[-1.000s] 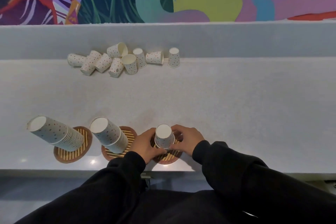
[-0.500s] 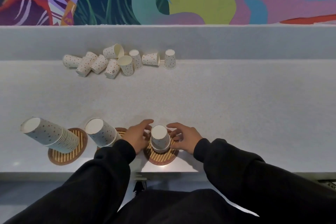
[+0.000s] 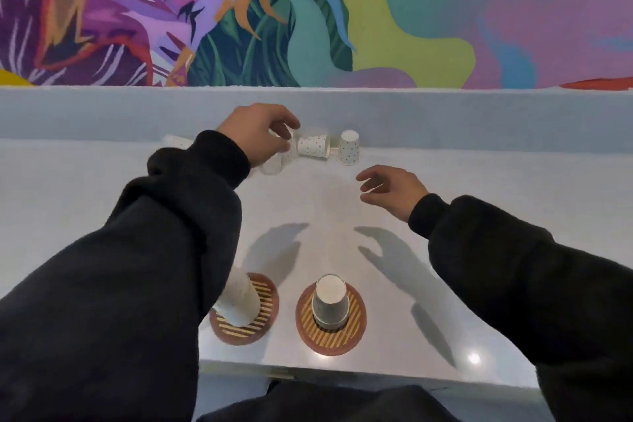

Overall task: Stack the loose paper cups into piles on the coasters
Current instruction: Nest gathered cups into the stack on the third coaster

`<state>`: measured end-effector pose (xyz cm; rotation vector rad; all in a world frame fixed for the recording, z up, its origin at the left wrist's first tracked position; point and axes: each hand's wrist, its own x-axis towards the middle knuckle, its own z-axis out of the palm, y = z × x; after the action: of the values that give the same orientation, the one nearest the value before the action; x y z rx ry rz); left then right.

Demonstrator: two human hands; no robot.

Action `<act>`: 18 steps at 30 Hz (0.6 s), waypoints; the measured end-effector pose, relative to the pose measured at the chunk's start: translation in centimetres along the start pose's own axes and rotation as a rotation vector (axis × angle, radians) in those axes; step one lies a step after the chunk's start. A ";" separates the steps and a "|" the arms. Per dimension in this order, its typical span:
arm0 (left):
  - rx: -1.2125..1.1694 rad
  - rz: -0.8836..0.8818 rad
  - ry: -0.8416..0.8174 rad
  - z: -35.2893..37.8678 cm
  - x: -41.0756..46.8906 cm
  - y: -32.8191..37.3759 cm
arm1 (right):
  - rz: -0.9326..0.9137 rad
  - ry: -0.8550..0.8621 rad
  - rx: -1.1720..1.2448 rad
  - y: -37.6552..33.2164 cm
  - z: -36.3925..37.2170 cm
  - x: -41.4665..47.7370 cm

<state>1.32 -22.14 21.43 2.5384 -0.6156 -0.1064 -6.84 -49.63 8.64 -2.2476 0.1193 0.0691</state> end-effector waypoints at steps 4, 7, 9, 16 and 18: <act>0.084 -0.065 0.023 -1.8 5.0 -3.4 | -0.012 0.051 -0.015 -2.1 -0.9 4.6; 0.167 -0.102 -0.015 -1.4 7.9 -6.2 | -0.008 0.073 -0.024 -2.6 -0.2 7.8; 0.210 -0.132 -0.057 -0.5 9.3 -8.2 | 0.011 0.070 -0.037 -2.6 0.7 9.8; 0.337 -0.188 -0.226 4.0 12.2 -14.0 | 0.076 -0.095 -0.273 -3.4 4.9 17.3; 0.296 -0.221 -0.280 5.4 13.1 -15.2 | 0.132 -0.160 -0.309 -3.4 6.4 19.5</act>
<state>18.15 -18.93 9.69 2.9009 -0.4799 -0.4892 12.87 -43.77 5.46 -2.5284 0.1805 0.3588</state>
